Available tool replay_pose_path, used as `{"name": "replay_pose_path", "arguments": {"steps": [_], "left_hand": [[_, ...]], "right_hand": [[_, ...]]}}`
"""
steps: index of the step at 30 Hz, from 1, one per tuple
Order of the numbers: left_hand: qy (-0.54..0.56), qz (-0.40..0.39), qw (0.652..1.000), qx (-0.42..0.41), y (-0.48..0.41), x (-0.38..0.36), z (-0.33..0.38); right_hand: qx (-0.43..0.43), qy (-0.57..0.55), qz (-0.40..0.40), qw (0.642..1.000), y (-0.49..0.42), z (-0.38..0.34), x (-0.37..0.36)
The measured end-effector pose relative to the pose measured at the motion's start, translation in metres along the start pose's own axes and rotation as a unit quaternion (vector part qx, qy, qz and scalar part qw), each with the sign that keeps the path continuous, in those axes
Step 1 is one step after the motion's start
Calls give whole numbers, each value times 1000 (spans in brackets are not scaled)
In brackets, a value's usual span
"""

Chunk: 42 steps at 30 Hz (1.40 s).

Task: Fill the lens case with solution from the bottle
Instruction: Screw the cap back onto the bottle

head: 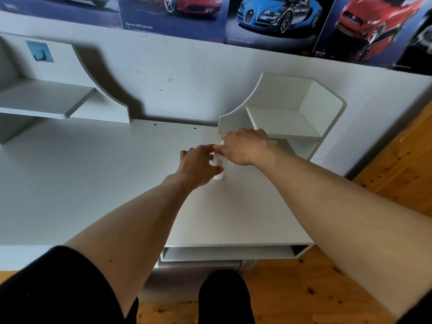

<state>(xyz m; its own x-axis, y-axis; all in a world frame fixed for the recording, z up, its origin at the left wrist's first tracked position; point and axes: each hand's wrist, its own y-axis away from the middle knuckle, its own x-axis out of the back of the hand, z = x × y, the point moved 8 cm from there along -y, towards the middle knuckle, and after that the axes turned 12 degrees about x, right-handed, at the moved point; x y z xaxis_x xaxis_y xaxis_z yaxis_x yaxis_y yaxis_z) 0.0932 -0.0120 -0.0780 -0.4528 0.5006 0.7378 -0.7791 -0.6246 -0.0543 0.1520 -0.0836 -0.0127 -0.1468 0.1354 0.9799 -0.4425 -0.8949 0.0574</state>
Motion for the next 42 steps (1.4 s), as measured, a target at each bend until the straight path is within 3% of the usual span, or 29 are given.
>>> {"name": "replay_pose_path", "arguments": {"steps": [7, 13, 20, 25, 32, 42], "left_hand": [[-9, -9, 1000, -11, 1, -2, 3], [-2, 25, 1000, -18, 0, -1, 6], [1, 32, 999, 9, -2, -1, 5], [-2, 22, 999, 24, -2, 0, 5], [-23, 30, 999, 14, -2, 2, 8], [-47, 37, 998, 32, 6, 4, 14]], "right_hand": [[-24, -88, 16, 996, 1, 1, -1], [-88, -163, 92, 978, 8, 1, -6], [-118, -140, 63, 981, 7, 1, -3], [-64, -56, 37, 996, 7, -2, -3], [-78, -157, 79, 981, 6, -1, -7], [-157, -187, 119, 962, 5, -1, -11]]}}
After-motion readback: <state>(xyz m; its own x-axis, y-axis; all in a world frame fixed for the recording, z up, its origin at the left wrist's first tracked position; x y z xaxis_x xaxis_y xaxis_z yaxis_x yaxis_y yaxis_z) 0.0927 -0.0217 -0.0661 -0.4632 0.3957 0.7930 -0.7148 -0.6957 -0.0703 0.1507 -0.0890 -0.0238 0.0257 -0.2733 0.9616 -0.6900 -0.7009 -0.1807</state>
